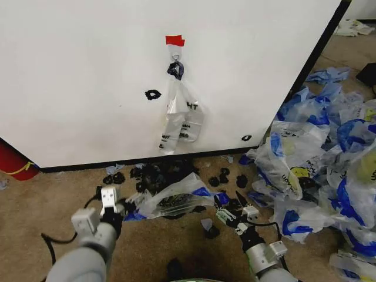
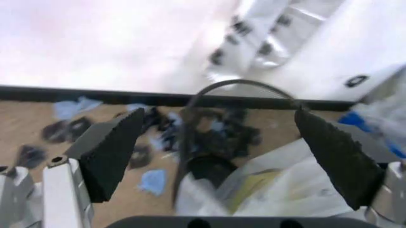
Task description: Pick up the garbage bag from the wall and place it over the trash bin.
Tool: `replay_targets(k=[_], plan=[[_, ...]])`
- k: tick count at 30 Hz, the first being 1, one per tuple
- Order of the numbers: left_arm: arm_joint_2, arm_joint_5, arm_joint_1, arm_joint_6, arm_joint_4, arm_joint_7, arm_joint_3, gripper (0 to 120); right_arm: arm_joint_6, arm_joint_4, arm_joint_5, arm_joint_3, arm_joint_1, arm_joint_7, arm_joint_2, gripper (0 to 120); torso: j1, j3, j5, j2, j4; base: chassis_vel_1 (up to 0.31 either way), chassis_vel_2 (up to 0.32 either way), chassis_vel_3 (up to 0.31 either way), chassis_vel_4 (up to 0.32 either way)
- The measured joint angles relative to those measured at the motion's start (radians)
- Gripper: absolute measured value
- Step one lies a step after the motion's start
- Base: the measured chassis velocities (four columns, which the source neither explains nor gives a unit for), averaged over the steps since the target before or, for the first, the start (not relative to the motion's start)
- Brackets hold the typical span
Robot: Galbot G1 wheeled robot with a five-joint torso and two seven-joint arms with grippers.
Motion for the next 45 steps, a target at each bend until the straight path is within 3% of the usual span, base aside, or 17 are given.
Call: replay_targets(k=[7, 11, 13, 24, 31, 34, 39, 44, 45], plan=[[0.087, -0.1, -0.262, -0.02, 0.13, 0.066, 0.199, 94, -0.005, 0.027, 0.01, -0.002, 0.035, -0.005, -0.011, 90, 0.0, 0.0, -0.0002, 0.0, 0.0, 0.0, 0.0, 0.0, 0.0], [0.088, -0.117, -0.332, -0.023, 0.178, 0.073, 0.251, 94, -0.005, 0.029, 0.016, -0.007, 0.052, -0.007, -0.013, 90, 0.0, 0.0, -0.0002, 0.0, 0.0009, 0.0, 0.0, 0.0, 0.0], [0.095, -0.137, -0.406, -0.027, 0.256, 0.104, 0.292, 94, -0.004, 0.034, 0.022, -0.012, 0.062, -0.014, -0.014, 90, 0.0, 0.0, 0.0002, 0.0, -0.0003, 0.0, 0.0, 0.0, 0.0], [0.144, -0.204, -0.44, -0.041, 0.288, 0.2, 0.3, 94, -0.024, 0.049, 0.041, -0.059, 0.086, 0.004, -0.016, 89, 0.0, 0.0, -0.0001, 0.0, 0.0004, 0.0, 0.0, 0.0, 0.0], [0.184, -0.302, -0.553, -0.03, 0.314, 0.314, 0.351, 94, -0.031, 0.071, 0.044, -0.046, 0.076, 0.011, -0.035, 88, 0.0, 0.0, -0.0001, 0.0, 0.0, 0.0, 0.0, 0.0, 0.0], [0.195, -0.362, -0.675, -0.007, 0.357, 0.401, 0.446, 94, -0.032, 0.081, 0.044, -0.028, 0.056, 0.011, -0.037, 88, 0.0, 0.0, 0.0001, 0.0, 0.0003, 0.0, 0.0, 0.0, 0.0], [0.183, -0.413, -0.821, 0.033, 0.408, 0.455, 0.591, 94, -0.031, 0.082, 0.038, 0.003, 0.023, 0.011, -0.036, 88, 0.0, 0.0, -0.0001, 0.0, 0.0, 0.0, 0.0, 0.0, 0.0], [0.16, -0.374, -1.058, 0.088, 0.551, 0.614, 0.792, 93, -0.019, 0.09, 0.023, 0.068, -0.058, 0.003, -0.032, 84, 0.0, 0.0, 0.0002, 0.0, 0.0, 0.0, 0.0, 0.0, 0.0], [0.16, -0.374, -1.058, 0.088, 0.551, 0.614, 0.792, 93, -0.019, 0.09, 0.023, 0.068, -0.058, 0.003, -0.032, 84, 0.0, 0.0, 0.0002, 0.0, 0.0, 0.0, 0.0, 0.0, 0.0]])
